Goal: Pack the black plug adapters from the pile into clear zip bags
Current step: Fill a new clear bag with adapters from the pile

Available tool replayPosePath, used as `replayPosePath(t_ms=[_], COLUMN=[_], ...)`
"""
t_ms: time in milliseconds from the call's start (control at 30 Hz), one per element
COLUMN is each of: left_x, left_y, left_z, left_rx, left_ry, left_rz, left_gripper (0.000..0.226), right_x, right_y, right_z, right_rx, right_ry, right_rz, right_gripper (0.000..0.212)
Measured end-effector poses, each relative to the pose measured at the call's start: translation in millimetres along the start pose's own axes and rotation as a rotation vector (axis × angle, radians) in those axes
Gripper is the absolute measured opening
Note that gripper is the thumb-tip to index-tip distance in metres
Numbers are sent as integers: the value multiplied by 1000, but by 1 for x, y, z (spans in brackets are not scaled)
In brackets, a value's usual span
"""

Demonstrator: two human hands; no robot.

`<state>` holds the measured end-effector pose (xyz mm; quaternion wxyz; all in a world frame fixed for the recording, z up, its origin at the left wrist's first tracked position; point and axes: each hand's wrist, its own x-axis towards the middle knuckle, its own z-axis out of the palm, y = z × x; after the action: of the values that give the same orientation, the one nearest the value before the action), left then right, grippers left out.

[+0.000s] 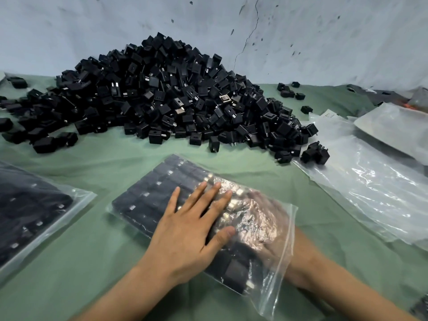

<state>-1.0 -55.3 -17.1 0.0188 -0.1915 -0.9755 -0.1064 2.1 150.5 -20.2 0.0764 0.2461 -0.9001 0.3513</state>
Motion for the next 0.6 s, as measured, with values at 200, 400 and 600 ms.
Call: replayPosePath(t_ms=[200,400,600], left_x=[0,-2,-2], left_y=[1,1,2], left_z=[0,-2,-1], left_rx=[-11,-33,-28], left_ry=[-21,-32,-33], left_rz=[9,7,10], left_gripper=[66,67,68], right_x=[-5,9,12], right_y=[5,7,3], right_z=[-5,-11,-6], right_rx=[135,-117,-91], right_ry=[-157,-247,-259], right_rz=[105,94,81], right_gripper=[31,81,69])
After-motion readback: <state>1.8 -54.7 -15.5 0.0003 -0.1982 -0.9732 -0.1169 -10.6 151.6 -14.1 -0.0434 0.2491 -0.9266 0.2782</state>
